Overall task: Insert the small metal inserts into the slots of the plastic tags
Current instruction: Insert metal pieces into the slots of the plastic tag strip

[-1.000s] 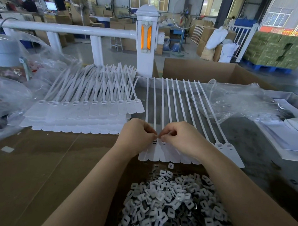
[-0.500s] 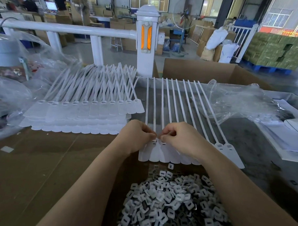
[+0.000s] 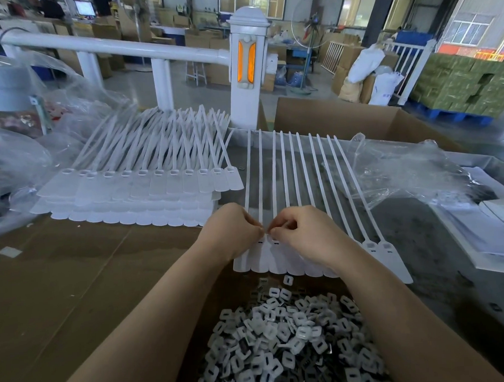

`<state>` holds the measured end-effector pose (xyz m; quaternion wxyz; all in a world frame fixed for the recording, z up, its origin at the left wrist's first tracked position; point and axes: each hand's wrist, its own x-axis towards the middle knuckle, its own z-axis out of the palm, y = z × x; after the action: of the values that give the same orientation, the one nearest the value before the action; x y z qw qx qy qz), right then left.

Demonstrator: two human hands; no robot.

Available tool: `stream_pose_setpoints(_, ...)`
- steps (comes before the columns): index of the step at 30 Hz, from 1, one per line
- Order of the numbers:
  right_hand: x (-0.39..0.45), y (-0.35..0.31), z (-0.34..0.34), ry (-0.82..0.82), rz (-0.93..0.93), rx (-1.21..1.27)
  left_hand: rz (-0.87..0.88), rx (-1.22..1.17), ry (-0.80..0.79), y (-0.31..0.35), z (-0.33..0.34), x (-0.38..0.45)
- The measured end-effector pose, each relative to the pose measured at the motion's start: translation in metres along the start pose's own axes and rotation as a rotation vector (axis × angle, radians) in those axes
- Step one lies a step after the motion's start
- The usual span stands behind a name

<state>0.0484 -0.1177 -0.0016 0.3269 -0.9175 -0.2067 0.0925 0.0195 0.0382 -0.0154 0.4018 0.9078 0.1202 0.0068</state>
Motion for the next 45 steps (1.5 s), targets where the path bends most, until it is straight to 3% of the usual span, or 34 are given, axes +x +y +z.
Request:
stream_pose_setpoints(13, -0.003, -0.002, -0.006, -0.05, -0.017, 0.005, -0.14, -0.035, -0.013, 0.009, 0.003, 0.002)
stream_pose_setpoints(20, -0.014, -0.017, -0.014, -0.434, -0.215, 0.012, -0.13, -0.027, -0.031, 0.008, 0.002, 0.002)
stream_pose_setpoints(24, -0.019, -0.028, -0.01, -0.599, -0.307, -0.101, -0.118, -0.054, -0.042, 0.006, 0.001, 0.002)
stream_pose_setpoints(33, -0.022, -0.034, -0.003, -0.602, -0.307, -0.251, -0.079, -0.018, -0.038, 0.002, 0.001, 0.003)
stream_pose_setpoints(45, -0.025, -0.039, -0.001, -0.643, -0.342, -0.24, -0.035, 0.013, -0.031, -0.001, -0.001, 0.001)
